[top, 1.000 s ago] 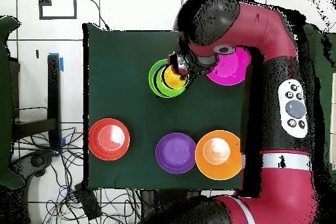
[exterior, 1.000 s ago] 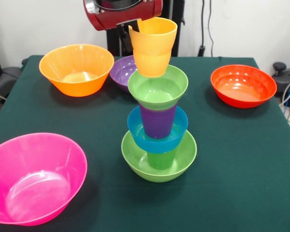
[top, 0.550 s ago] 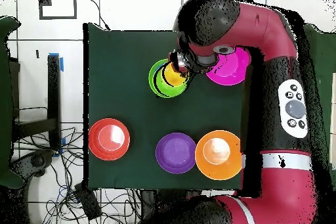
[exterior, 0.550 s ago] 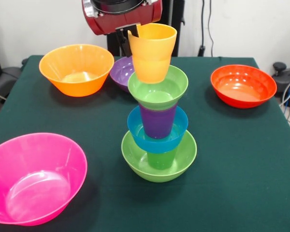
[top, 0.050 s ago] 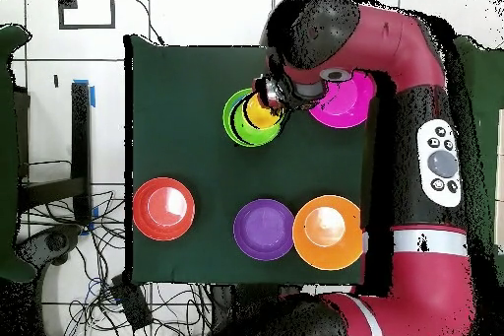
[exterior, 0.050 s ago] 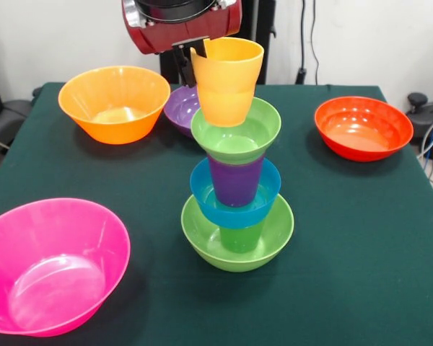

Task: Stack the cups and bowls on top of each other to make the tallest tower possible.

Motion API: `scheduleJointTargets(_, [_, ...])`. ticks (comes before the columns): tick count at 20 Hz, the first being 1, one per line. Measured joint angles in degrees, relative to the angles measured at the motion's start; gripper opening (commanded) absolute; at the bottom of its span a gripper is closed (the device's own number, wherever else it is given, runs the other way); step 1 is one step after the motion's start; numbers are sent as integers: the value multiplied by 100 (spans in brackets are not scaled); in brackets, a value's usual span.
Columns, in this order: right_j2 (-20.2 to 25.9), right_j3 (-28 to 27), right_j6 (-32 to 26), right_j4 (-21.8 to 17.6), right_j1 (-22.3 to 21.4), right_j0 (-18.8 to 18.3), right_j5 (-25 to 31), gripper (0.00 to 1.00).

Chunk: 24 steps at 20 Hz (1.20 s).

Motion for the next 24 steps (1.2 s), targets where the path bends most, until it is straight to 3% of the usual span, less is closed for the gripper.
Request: scheduleJointTargets(24, [-32, 486, 0, 1, -4, 1, -513, 0])
